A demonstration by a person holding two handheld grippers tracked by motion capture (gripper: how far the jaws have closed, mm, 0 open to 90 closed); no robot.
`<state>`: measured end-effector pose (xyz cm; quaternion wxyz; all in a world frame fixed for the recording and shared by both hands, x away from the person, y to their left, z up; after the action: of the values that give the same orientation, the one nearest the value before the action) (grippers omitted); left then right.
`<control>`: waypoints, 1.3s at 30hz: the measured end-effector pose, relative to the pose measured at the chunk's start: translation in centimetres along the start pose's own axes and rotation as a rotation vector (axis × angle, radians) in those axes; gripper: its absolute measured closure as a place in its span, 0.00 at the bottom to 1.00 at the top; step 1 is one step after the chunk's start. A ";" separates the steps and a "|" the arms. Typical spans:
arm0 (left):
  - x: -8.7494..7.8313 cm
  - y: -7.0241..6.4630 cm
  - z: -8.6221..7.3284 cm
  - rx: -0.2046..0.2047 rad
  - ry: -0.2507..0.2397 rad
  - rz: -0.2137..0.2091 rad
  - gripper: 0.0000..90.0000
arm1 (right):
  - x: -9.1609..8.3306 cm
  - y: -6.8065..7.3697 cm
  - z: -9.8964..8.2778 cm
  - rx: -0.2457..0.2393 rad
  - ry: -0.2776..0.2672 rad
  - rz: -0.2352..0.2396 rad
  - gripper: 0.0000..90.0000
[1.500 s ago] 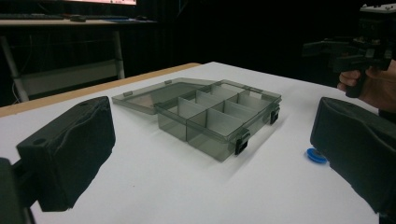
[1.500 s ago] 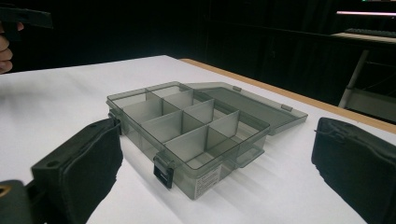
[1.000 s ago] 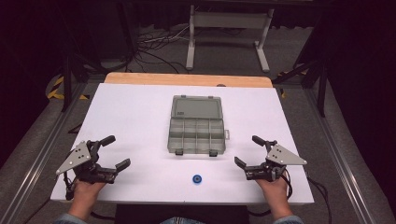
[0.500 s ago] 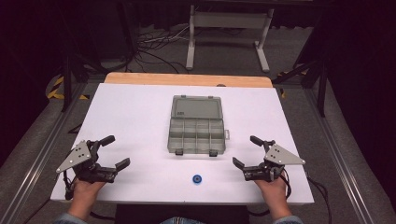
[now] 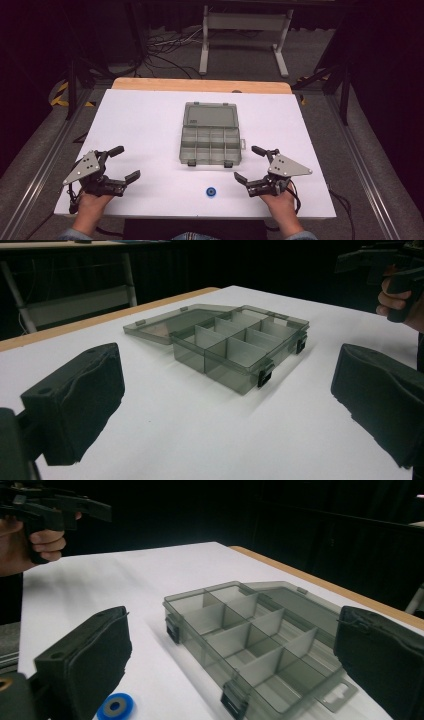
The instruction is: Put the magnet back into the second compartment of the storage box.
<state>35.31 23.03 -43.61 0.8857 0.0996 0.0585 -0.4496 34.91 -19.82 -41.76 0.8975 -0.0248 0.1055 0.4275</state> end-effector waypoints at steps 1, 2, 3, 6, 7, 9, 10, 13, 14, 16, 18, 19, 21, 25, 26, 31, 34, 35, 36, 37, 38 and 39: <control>0.0 0.0 0.0 0.000 0.000 0.000 0.02 | 0.0 0.0 0.0 0.000 0.000 0.000 0.03; -0.1 0.1 0.0 0.006 0.008 -0.006 0.02 | 0.2 0.2 0.1 0.000 -0.002 0.006 0.03; 0.0 0.1 0.0 0.003 0.004 -0.003 0.02 | 0.4 0.4 0.2 0.002 -0.005 0.019 0.03; 0.0 0.1 0.0 0.003 0.004 -0.004 0.02 | 0.9 0.9 0.3 -0.003 -0.006 0.044 0.03; 0.0 0.1 0.0 0.003 0.004 -0.004 0.02 | 1.1 1.0 0.3 -0.005 -0.002 0.053 0.03; -0.1 0.1 0.0 0.004 0.008 -0.006 0.02 | 1.3 1.2 0.3 0.002 0.003 0.065 0.03; -0.1 0.1 0.0 0.003 0.009 -0.007 0.02 | 1.4 1.3 0.3 0.009 0.006 0.068 0.02; -0.1 0.1 0.0 0.001 0.011 -0.009 0.02 | 1.7 1.5 0.4 0.010 0.003 0.086 0.01; -0.1 0.1 0.0 0.002 0.011 -0.008 0.02 | 1.8 1.6 0.4 0.010 0.006 0.091 0.01; -0.1 0.1 0.0 0.004 0.010 -0.009 0.02 | 1.9 1.8 0.4 0.007 0.011 0.095 0.00; -0.1 0.1 0.0 0.004 0.012 -0.009 0.02 | 2.1 1.9 0.4 0.007 0.016 0.095 0.00; -0.1 0.1 0.0 0.001 0.010 -0.009 0.02 | 2.1 1.9 0.5 0.011 0.023 0.096 0.00; -0.1 0.1 0.0 0.000 0.009 -0.008 0.02 | 2.2 2.0 0.6 0.002 0.048 0.093 0.01; -0.1 0.2 0.0 -0.002 0.007 -0.010 0.02 | 2.6 2.4 1.5 -0.044 0.155 0.095 0.08; -0.1 0.2 0.0 -0.003 0.006 -0.009 0.02 | 2.8 2.5 1.6 -0.046 0.191 0.099 0.09; -0.1 0.2 0.0 -0.003 0.006 -0.004 0.02 | 3.5 2.9 2.0 -0.052 0.345 0.121 0.10; -0.1 0.2 0.0 -0.007 0.006 -0.007 0.02 | 4.0 3.1 2.1 -0.058 0.444 0.133 0.11; -0.1 0.2 0.0 -0.007 0.006 -0.007 0.02 | 4.2 3.2 2.2 -0.059 0.480 0.136 0.11; -0.1 0.2 0.0 -0.003 0.004 -0.007 0.02 | 4.3 3.2 2.2 -0.066 0.507 0.133 0.11; -0.1 0.2 0.0 -0.003 0.004 -0.007 0.02 | 4.4 3.3 2.2 -0.070 0.525 0.131 0.11; -0.1 0.2 0.0 -0.006 0.003 -0.007 0.02 | 4.6 3.4 2.2 -0.073 0.549 0.134 0.11; -0.1 0.2 0.0 -0.005 0.004 -0.007 0.02 | 4.7 3.4 2.2 -0.072 0.573 0.141 0.12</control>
<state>35.43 23.24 -43.53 0.8843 0.0978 0.0618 -0.4524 35.51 -13.73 -40.45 0.7978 -0.1689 0.3406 0.4680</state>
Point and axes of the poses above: each handheld gripper's, and its own axes: x roughly forward along the jaws, z roughly out of its top, y roughly to its left, the point moved 4 cm from there along x, roughly forward along the jaws, and after that the axes turned 9 degrees about x, right-handed, at the moved point
